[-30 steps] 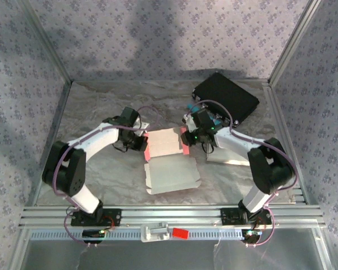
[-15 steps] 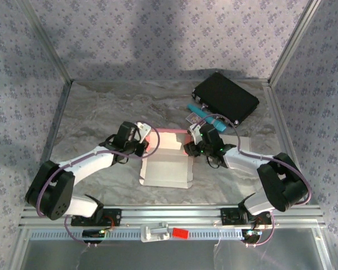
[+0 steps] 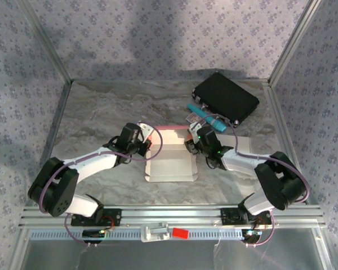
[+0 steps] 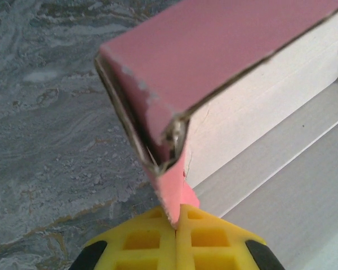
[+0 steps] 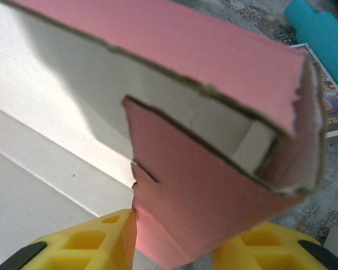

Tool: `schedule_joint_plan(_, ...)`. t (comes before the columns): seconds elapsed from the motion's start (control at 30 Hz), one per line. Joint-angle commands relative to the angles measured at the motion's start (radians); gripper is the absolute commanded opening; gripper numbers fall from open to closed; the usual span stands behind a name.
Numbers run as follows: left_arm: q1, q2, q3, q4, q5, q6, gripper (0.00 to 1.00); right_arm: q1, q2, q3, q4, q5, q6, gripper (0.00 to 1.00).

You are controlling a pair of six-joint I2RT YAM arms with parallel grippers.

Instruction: Fold the paper box

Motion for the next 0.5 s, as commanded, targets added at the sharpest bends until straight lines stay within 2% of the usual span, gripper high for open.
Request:
schedule_joint_plan(0.0, -0.006, 0.016, 0.021, -0.003, -0.014, -0.021, 0.00, 0.009, 0.036, 0.035, 0.041, 0.049, -0.026, 0.36)
schedule_joint_plan(0.23, -0.005, 0.048, 0.080, -0.047, 0.018, -0.024, 0.00, -0.002, 0.087, 0.106, 0.017, -0.020, -0.022, 0.21)
schedule_joint_plan(0.47, -0.005, 0.054, 0.100, -0.069, 0.037, -0.029, 0.00, -0.009, 0.161, 0.189, -0.044, 0.018, -0.005, 0.17)
